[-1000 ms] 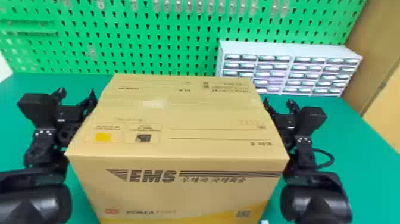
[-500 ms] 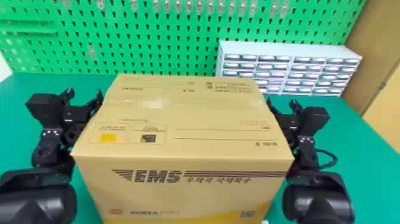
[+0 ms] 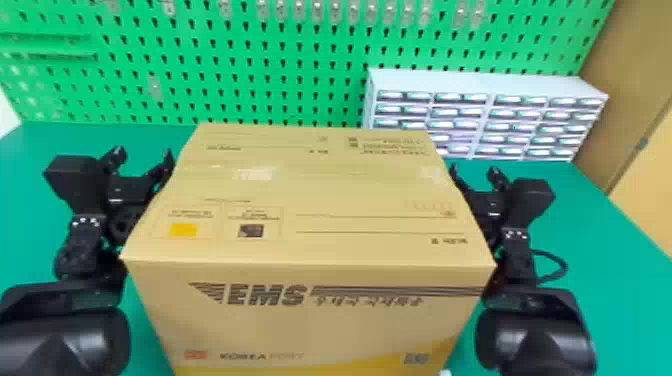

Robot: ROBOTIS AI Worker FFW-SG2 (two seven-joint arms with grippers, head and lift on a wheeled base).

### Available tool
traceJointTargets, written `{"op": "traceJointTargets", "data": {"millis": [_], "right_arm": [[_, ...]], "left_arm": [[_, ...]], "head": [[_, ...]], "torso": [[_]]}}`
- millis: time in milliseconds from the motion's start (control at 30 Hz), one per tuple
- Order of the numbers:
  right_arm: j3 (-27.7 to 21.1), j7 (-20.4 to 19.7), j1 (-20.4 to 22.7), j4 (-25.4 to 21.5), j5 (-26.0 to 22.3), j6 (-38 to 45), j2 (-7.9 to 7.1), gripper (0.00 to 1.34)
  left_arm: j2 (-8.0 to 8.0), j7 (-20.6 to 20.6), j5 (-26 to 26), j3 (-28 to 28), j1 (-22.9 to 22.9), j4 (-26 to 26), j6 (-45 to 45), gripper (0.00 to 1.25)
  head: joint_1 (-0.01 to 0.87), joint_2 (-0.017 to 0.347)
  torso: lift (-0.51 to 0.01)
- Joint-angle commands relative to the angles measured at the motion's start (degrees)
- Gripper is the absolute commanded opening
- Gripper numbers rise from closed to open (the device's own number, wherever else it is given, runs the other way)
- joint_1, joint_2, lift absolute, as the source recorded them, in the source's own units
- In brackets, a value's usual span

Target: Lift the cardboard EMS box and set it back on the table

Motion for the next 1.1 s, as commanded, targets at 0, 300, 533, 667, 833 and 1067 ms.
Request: {"op": "traceJointTargets", "data": {"millis": [0, 300, 533, 667, 833, 1067], "right_arm": [[0.35, 0.0, -0.01, -2.11, -0.33, 2.41, 0.0, 0.83], [2.72, 0.0, -1.51, -11.25, 1.78, 11.47, -1.4, 0.83], [2.72, 0.0, -2.03, -15.99, 4.94, 14.72, 0.0, 0.83], [2.9, 0.0, -1.95, -16.43, 5.12, 14.89, -0.09, 0.83], [2.72, 0.0, -1.77, -16.61, 5.12, 14.98, -0.17, 0.83], [2.64, 0.0, -1.77, -16.61, 5.12, 15.07, -0.17, 0.83]], "left_arm": [[0.0, -0.33, 0.08, 0.53, -0.35, -0.72, 0.08, 0.76], [0.0, -0.24, 1.14, 1.67, -1.76, -2.83, 0.78, 0.76], [0.0, -0.24, 1.22, 1.85, -2.81, -4.41, 1.4, 0.76], [0.0, -0.24, 1.22, 2.02, -2.99, -4.68, 1.4, 0.76], [0.0, -0.15, 1.22, 2.02, -2.9, -4.85, 1.4, 0.76], [0.0, -0.15, 1.22, 2.02, -2.9, -5.03, 1.4, 0.76]], "head": [[0.678, -0.014], [0.678, -0.014], [0.678, -0.014], [0.678, -0.014], [0.678, -0.014], [0.678, -0.014]], "torso": [[-0.093], [-0.093], [-0.093], [-0.093], [-0.093], [-0.093]]}}
